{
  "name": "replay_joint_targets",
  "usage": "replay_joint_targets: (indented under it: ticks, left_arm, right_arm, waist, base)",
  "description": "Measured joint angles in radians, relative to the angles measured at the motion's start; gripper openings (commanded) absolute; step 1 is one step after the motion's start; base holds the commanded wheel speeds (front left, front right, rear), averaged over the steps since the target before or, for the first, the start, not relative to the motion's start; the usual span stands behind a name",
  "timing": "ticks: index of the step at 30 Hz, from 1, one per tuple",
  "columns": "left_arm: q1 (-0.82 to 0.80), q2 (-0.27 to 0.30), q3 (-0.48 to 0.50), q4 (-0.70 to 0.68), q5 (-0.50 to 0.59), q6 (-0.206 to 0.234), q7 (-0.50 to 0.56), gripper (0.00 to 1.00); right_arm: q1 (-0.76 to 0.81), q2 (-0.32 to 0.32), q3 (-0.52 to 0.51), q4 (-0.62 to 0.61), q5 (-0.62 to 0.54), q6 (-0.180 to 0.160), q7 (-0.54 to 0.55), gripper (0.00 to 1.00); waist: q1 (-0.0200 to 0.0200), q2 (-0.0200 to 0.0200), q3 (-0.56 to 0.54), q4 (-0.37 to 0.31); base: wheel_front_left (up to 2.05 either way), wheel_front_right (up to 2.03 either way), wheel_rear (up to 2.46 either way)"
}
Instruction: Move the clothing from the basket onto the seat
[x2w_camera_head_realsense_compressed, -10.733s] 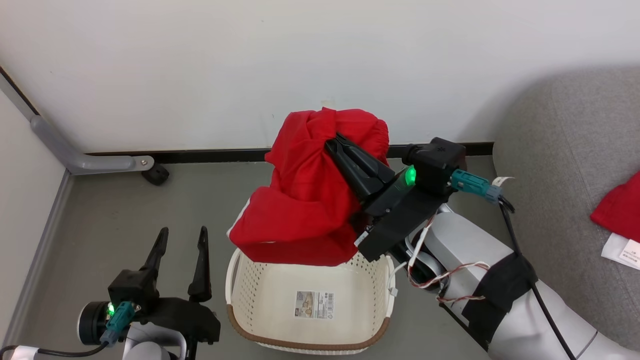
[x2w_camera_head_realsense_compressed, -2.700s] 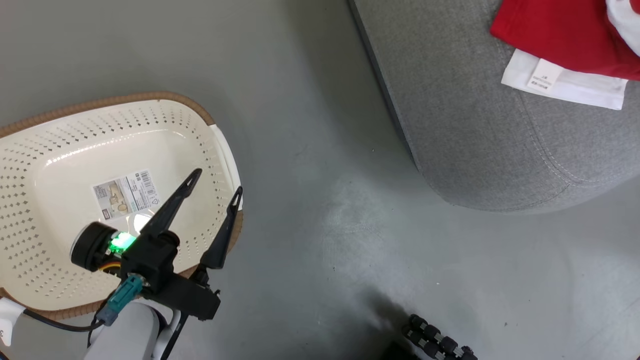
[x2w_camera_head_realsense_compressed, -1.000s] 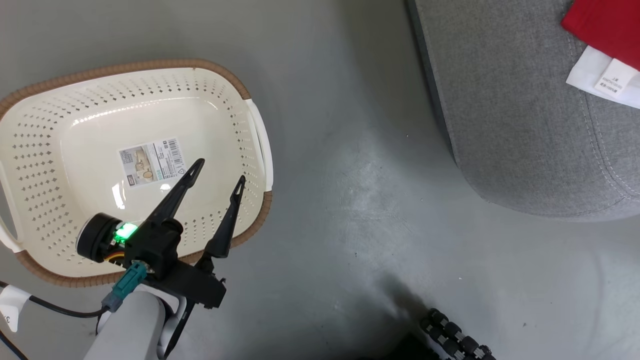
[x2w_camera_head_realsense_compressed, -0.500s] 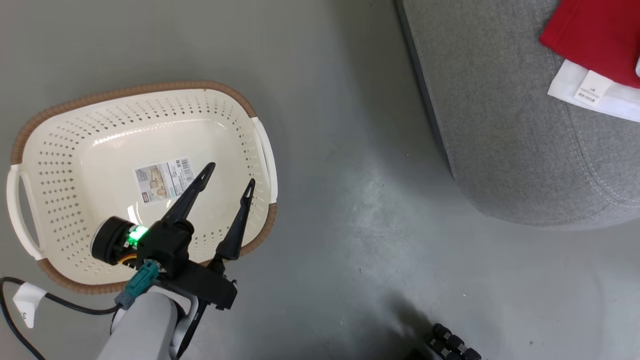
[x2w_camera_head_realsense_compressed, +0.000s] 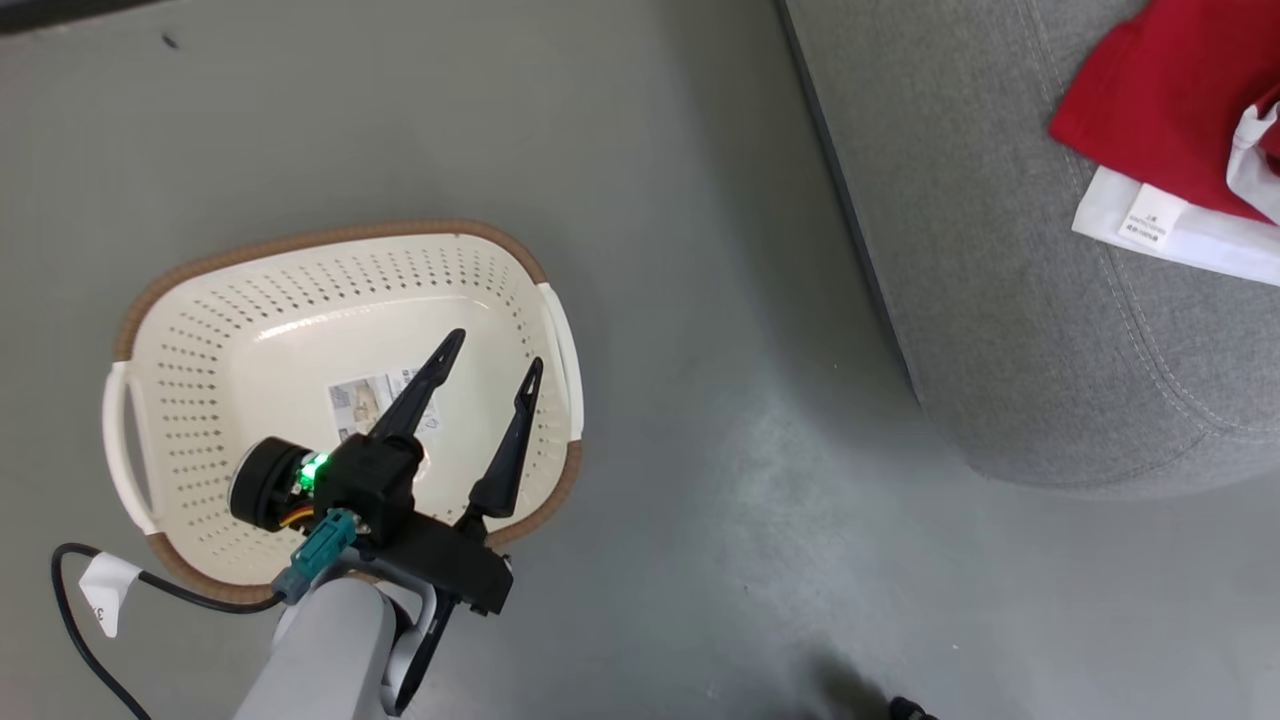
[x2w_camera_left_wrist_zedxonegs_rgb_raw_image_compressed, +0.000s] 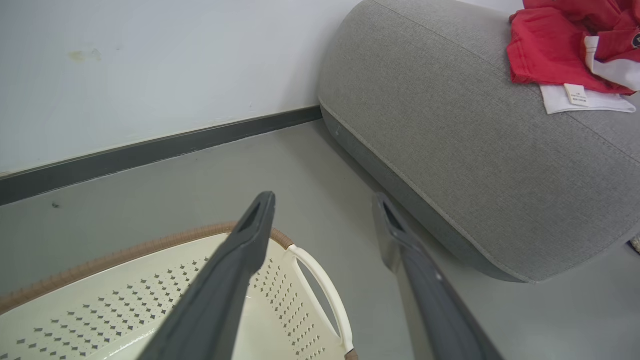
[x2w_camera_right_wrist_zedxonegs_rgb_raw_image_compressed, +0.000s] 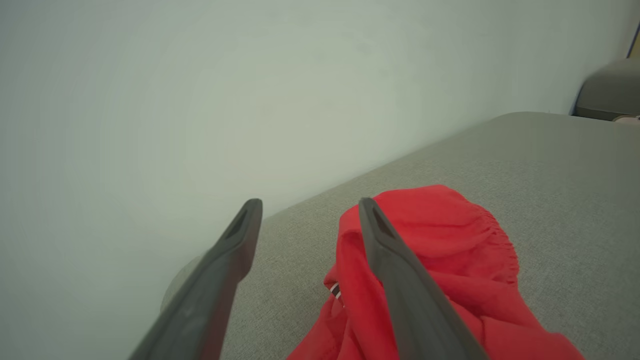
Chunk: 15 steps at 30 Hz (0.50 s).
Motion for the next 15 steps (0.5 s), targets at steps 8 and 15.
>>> replay_joint_targets:
  ticks: [8, 15]
  left_arm:
    - [0.0, -0.035, 0.037, 0.046, -0.029, 0.0, 0.0, 1.0]
    - [0.002, -0.049, 0.069, 0.078, -0.033, 0.005, 0.0, 1.0]
  right_arm:
    - [0.055, 0.045, 0.044, -0.026, -0.017, 0.019, 0.0, 1.0]
    - [0.101, 0.075, 0.081, -0.052, -0.026, 0.027, 0.0, 1.0]
  waist:
    - [0.0, 0.0, -0.077, 0.04]
    - [0.0, 0.0, -0.138, 0.074]
  base:
    - [0.0, 0.0, 0.0]
    - [0.0, 0.0, 0.0]
